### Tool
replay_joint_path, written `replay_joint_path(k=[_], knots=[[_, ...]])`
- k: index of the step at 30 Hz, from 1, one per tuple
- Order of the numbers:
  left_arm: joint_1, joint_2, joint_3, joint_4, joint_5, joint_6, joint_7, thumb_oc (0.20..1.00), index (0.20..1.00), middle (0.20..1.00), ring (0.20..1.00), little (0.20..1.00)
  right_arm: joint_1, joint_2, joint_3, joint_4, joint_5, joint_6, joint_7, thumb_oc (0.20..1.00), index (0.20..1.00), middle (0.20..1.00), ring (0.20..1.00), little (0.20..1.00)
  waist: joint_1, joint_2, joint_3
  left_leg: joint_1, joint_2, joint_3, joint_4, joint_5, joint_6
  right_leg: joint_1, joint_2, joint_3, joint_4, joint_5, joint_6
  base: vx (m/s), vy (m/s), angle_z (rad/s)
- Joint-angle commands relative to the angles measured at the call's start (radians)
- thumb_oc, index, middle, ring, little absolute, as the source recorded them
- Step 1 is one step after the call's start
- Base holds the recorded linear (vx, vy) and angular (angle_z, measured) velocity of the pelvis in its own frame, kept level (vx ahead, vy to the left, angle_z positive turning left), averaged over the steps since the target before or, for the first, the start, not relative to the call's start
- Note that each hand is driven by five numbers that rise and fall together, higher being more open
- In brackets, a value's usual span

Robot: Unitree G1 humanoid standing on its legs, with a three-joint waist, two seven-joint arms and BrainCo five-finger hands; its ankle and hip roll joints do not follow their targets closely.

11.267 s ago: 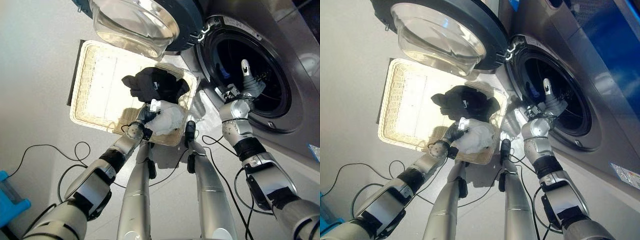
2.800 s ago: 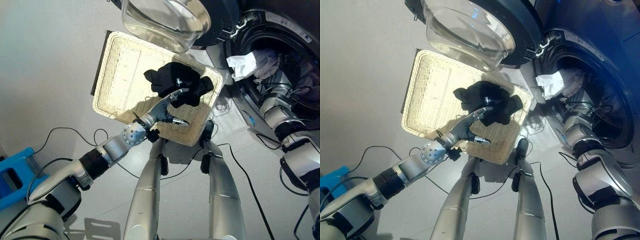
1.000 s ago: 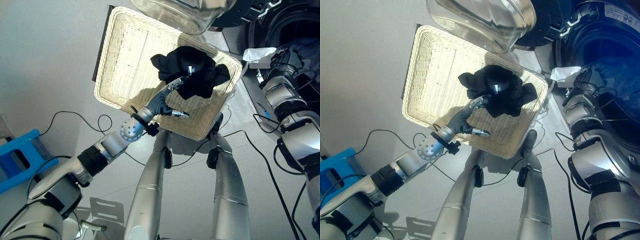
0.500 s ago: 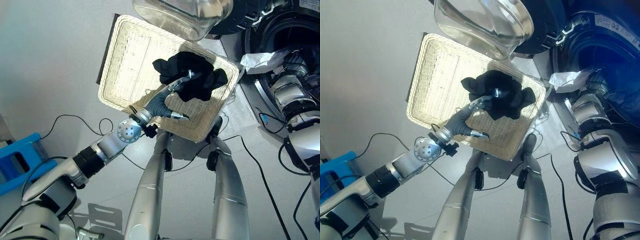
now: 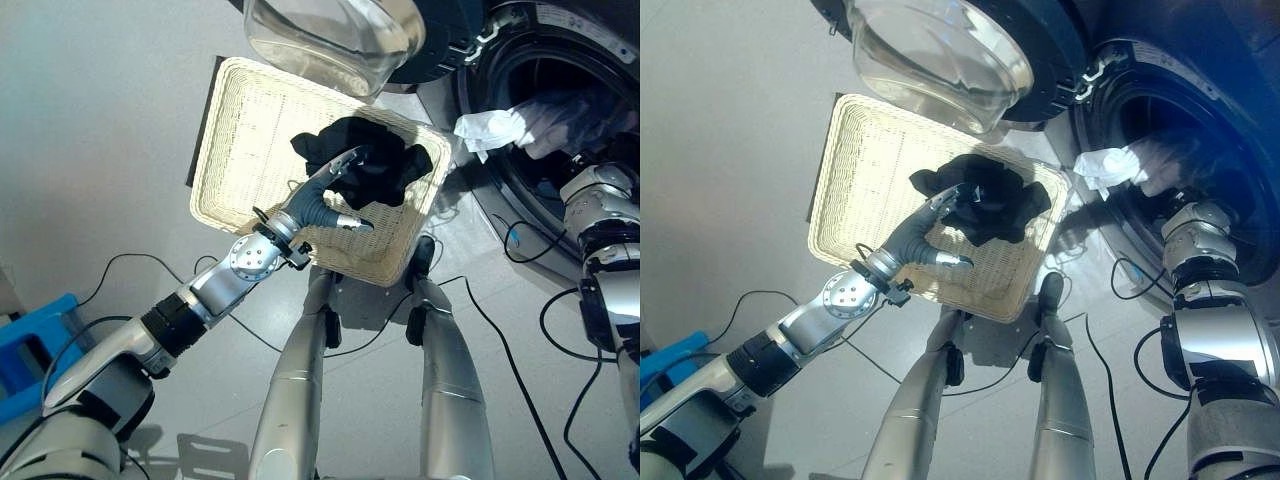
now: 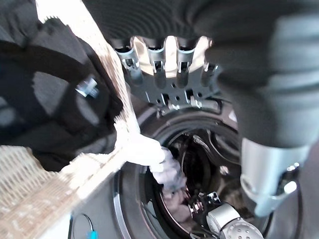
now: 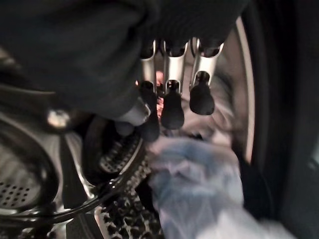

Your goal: Put the clothes into the washing machine.

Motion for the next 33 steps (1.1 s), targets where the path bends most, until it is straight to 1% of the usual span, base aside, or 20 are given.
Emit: replay_joint_path(k=[1,2,4,5,6,7,8,9,10,11,12,13,15,16,21,22,26,29,33], knots=[[0.006,-0.035,0.020,-0.057,-0.014,-0.037,0.006,1.000,1.000,1.000,1.000,1.000,-0.015,-0.083,0.123,-0.083,-0.212,0.051,-0.032,0.200,0.200,0.200,0.200,0.200,-0.006,0.046,-0.024,0.010,-0.067,0.008,0.070,-0.124,-0.027,0.023,0.011,-0.089,-0.019,0.038,0.092,0.00,-0.007,-0.04],[0.010,-0.031,0.016,-0.059,-0.015,-0.038,0.009,1.000,1.000,1.000,1.000,1.000,-0.019,-0.091,0.176,-0.097,-0.321,0.108,-0.023,1.000,1.000,1.000,1.000,1.000,-0.007,0.044,-0.024,0.011,-0.067,0.011,0.073,-0.128,-0.027,0.024,0.010,-0.088,-0.017,0.035,0.094,-0.01,-0.009,-0.03],[0.011,-0.026,0.014,-0.057,-0.015,-0.043,0.009,1.000,1.000,1.000,1.000,1.000,-0.027,-0.099,0.219,-0.104,-0.390,0.142,-0.015,1.000,1.000,1.000,1.000,1.000,-0.008,0.044,-0.024,0.007,-0.066,0.012,0.074,-0.128,-0.027,0.019,0.009,-0.088,-0.017,0.035,0.095,0.00,0.000,0.00],[0.013,-0.015,0.007,-0.053,-0.015,-0.057,0.012,1.000,1.000,1.000,1.000,1.000,-0.038,-0.109,0.283,-0.107,-0.497,0.188,0.022,1.000,1.000,1.000,1.000,1.000,-0.006,0.045,-0.024,-0.004,-0.065,0.013,0.078,-0.127,-0.026,0.009,0.008,-0.089,-0.016,0.037,0.095,0.00,0.000,0.00],[0.013,-0.014,0.006,-0.052,-0.016,-0.059,0.011,1.000,1.000,1.000,1.000,1.000,-0.040,-0.109,0.294,-0.106,-0.499,0.187,0.018,1.000,1.000,1.000,1.000,1.000,-0.006,0.045,-0.024,-0.006,-0.065,0.013,0.079,-0.127,-0.026,0.008,0.007,-0.090,-0.015,0.036,0.096,0.00,-0.034,-0.01],[0.014,-0.010,0.004,-0.051,-0.016,-0.060,0.011,1.000,1.000,1.000,1.000,1.000,-0.043,-0.109,0.313,-0.105,-0.558,0.207,0.033,1.000,1.000,1.000,1.000,1.000,-0.005,0.046,-0.024,-0.008,-0.065,0.013,0.081,-0.128,-0.025,0.005,0.006,-0.092,-0.014,0.035,0.097,0.00,-0.037,0.00],[0.016,0.000,-0.006,-0.044,-0.019,-0.076,0.013,1.000,1.000,1.000,1.000,1.000,-0.058,-0.113,0.359,-0.085,-0.658,0.221,0.052,1.000,1.000,1.000,1.000,1.000,0.001,0.050,-0.024,-0.017,-0.064,0.013,0.083,-0.126,-0.024,-0.002,0.003,-0.096,-0.011,0.036,0.097,0.00,-0.034,0.00],[0.016,-0.001,-0.005,-0.044,-0.019,-0.077,0.013,1.000,1.000,1.000,1.000,1.000,-0.059,-0.113,0.360,-0.084,-0.659,0.221,0.052,1.000,1.000,1.000,1.000,1.000,0.001,0.050,-0.024,-0.017,-0.064,0.013,0.084,-0.126,-0.024,-0.003,0.003,-0.096,-0.011,0.036,0.097,0.00,-0.030,0.02],[0.016,0.002,-0.011,-0.040,-0.020,-0.084,0.014,1.000,1.000,1.000,1.000,1.000,-0.069,-0.115,0.386,-0.075,-0.711,0.231,0.059,1.000,1.000,1.000,1.000,1.000,0.003,0.051,-0.024,-0.022,-0.064,0.012,0.086,-0.126,-0.024,-0.007,0.001,-0.098,-0.009,0.036,0.097,-0.01,-0.040,0.03],[0.011,0.011,-0.028,-0.034,-0.022,-0.100,0.018,1.000,1.000,1.000,1.000,1.000,-0.095,-0.119,0.450,-0.054,-0.831,0.245,0.075,1.000,1.000,1.000,1.000,1.000,0.010,0.055,-0.024,-0.035,-0.063,0.009,0.089,-0.123,-0.025,-0.018,-0.002,-0.101,-0.010,0.038,0.100,-0.01,-0.040,0.03],[0.011,0.011,-0.028,-0.033,-0.022,-0.100,0.018,1.000,1.000,1.000,1.000,1.000,-0.097,-0.119,0.452,-0.053,-0.831,0.245,0.075,1.000,1.000,1.000,1.000,1.000,0.010,0.055,-0.024,-0.036,-0.063,0.009,0.089,-0.123,-0.025,-0.019,-0.002,-0.101,-0.009,0.038,0.100,-0.01,-0.044,0.02],[0.010,0.016,-0.037,-0.035,-0.022,-0.106,0.021,1.000,1.000,1.000,1.000,1.000,-0.111,-0.121,0.495,-0.041,-0.868,0.249,0.082,1.000,1.000,1.000,1.000,1.000,0.014,0.058,-0.024,-0.042,-0.063,0.008,0.089,-0.120,-0.025,-0.025,-0.004,-0.103,-0.010,0.041,0.100,0.00,0.000,0.00],[0.014,0.025,-0.045,-0.036,-0.022,-0.122,0.024,1.000,1.000,1.000,1.000,1.000,-0.121,-0.129,0.541,-0.036,-0.912,0.251,0.093,1.000,1.000,1.000,1.000,1.000,0.017,0.060,-0.024,-0.052,-0.063,0.007,0.089,-0.117,-0.026,-0.033,-0.005,-0.105,-0.010,0.041,0.101,-0.01,-0.038,0.00],[0.017,0.031,-0.048,-0.036,-0.023,-0.129,0.023,1.000,1.000,1.000,1.000,1.000,-0.128,-0.135,0.567,-0.036,-0.964,0.258,0.112,1.000,1.000,1.000,1.000,1.000,0.019,0.059,-0.024,-0.058,-0.062,0.007,0.092,-0.118,-0.027,-0.037,-0.006,-0.107,-0.009,0.039,0.102,-0.01,-0.033,-0.02],[0.017,0.035,-0.051,-0.035,-0.024,-0.134,0.021,1.000,1.000,1.000,1.000,1.000,-0.138,-0.137,0.598,-0.031,-0.967,0.262,0.110,1.000,1.000,1.000,1.000,1.000,0.024,0.060,-0.024,-0.071,-0.059,0.005,0.097,-0.117,-0.027,-0.050,-0.010,-0.110,-0.003,0.039,0.102,0.00,-0.016,0.01],[0.008,0.034,-0.054,-0.032,-0.020,-0.129,0.023,1.000,1.000,1.000,1.000,1.000,-0.144,-0.134,0.603,-0.033,-0.989,0.270,0.118,1.000,1.000,1.000,1.000,1.000,0.024,0.059,-0.024,-0.090,-0.058,0.002,0.105,-0.116,-0.029,-0.067,-0.013,-0.109,0.002,0.041,0.104,0.00,-0.068,0.05],[0.003,0.034,-0.055,-0.033,-0.015,-0.124,0.028,1.000,1.000,1.000,1.000,1.000,-0.151,-0.134,0.614,-0.035,-1.001,0.275,0.137,1.000,1.000,1.000,1.000,1.000,0.025,0.061,-0.024,-0.107,-0.055,0.002,0.110,-0.115,-0.031,-0.085,-0.019,-0.108,0.008,0.042,0.106,0.00,-0.037,0.05],[-0.001,0.031,-0.048,-0.025,-0.015,-0.121,0.024,1.000,1.000,1.000,1.000,1.000,-0.160,-0.130,0.626,-0.036,-1.032,0.284,0.177,1.000,1.000,1.000,1.000,1.000,0.027,0.064,-0.024,-0.123,-0.054,0.000,0.113,-0.114,-0.034,-0.103,-0.024,-0.107,0.014,0.044,0.108,0.00,-0.032,0.03],[0.004,0.028,-0.039,-0.025,-0.013,-0.126,0.014,1.000,1.000,1.000,1.000,1.000,-0.164,-0.118,0.651,-0.043,-1.033,0.271,0.232,1.000,1.000,1.000,1.000,1.000,0.032,0.073,-0.024,-0.142,-0.054,-0.007,0.116,-0.108,-0.038,-0.126,-0.027,-0.102,0.022,0.044,0.107,0.00,0.000,0.00]])
